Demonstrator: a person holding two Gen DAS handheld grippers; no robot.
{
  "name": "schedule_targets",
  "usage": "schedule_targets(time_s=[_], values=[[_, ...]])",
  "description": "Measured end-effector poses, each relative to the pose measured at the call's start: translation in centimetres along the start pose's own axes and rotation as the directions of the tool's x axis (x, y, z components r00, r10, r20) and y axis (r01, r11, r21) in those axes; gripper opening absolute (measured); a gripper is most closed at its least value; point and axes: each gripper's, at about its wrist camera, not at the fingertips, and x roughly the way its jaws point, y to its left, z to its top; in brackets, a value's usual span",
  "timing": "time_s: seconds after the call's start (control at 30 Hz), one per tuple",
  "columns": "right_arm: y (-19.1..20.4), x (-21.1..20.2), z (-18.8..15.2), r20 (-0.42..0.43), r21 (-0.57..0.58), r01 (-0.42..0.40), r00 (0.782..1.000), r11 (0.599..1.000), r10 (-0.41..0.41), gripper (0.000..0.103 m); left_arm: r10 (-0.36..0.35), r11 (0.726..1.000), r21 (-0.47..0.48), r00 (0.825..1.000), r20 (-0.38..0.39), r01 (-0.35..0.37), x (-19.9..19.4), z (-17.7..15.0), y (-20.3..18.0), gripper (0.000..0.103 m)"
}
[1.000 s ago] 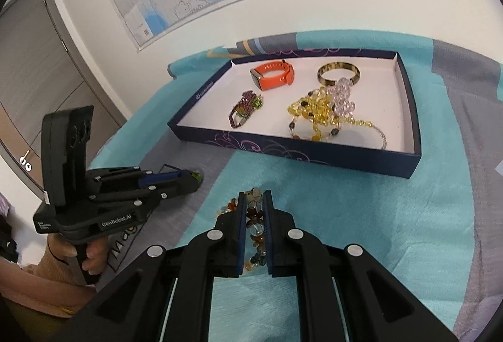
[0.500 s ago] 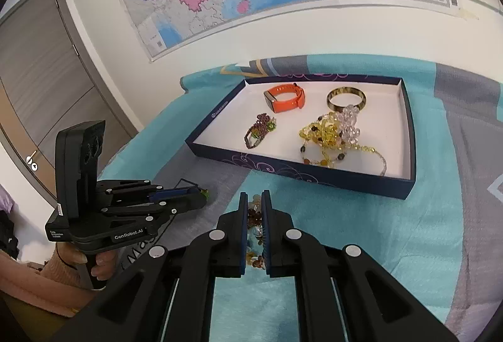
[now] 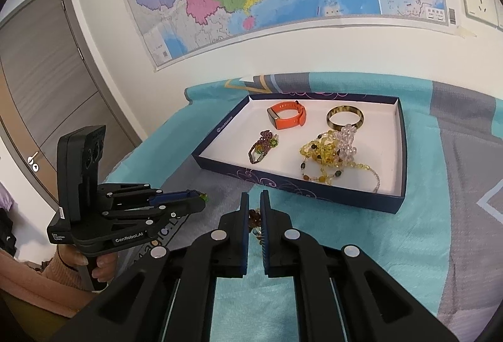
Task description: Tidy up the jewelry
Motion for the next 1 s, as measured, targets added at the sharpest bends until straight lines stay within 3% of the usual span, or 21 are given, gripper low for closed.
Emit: schedule_targets(time_s=[0.27, 0.33, 0.4, 0.43, 0.67, 0.7, 0.73, 0.77, 1.0], values=[[-0.3, 0.4, 0.1, -0.020, 0.003, 0.013, 1.000, 1.000, -0.013, 0.002, -0.001, 1.000, -0.002, 1.000, 0.001, 0.001, -0.1, -0.1, -0.1, 0.014], [-0.8, 1.3, -0.4, -0.054, 0.009, 0.037, 0.998, 0.999, -0.036, 0.009, -0.002, 1.000, -0.005, 1.000, -0.005, 0.002, 0.1, -0.1, 0.0, 0.014], [-1.5, 2.6, -1.1, -0.095, 0.009, 0.089, 0.992, 0.996, -0.088, 0.032, -0.005, 1.000, -0.008, 1.000, -0.008, 0.005, 0.3, -0.2, 0.1, 0.014], [-1.7, 3.0, -1.4, -0.108, 0.004, 0.120, 0.987, 0.993, -0.119, 0.037, -0.006, 1.000, -0.008, 1.000, -0.009, 0.005, 0.3, -0.2, 0.1, 0.014], [-2.6, 5.7, -3.0, -0.189, -0.045, 0.197, 0.961, 0.979, -0.201, 0.036, -0.011, 1.000, -0.009, 1.000, -0.020, 0.011, 0.7, -0.3, 0.1, 0.014], [-2.4, 5.9, -3.1, -0.190, -0.063, 0.215, 0.956, 0.975, -0.223, 0.030, -0.013, 1.000, -0.010, 1.000, -0.022, 0.012, 0.8, -0.3, 0.2, 0.014], [-2.2, 5.9, -3.1, -0.189, -0.082, 0.233, 0.951, 0.969, -0.245, 0.014, -0.014, 1.000, -0.011, 1.000, -0.025, 0.013, 0.9, -0.4, 0.2, 0.014], [-2.2, 6.0, -3.1, -0.189, -0.092, 0.235, 0.950, 0.968, -0.249, 0.010, -0.015, 1.000, -0.011, 1.000, -0.027, 0.014, 1.0, -0.4, 0.2, 0.014], [-2.3, 4.4, -2.8, -0.139, -0.039, 0.179, 0.973, 0.983, -0.183, 0.010, -0.016, 1.000, -0.012, 0.999, -0.032, 0.016, 1.2, -0.4, 0.1, 0.014]])
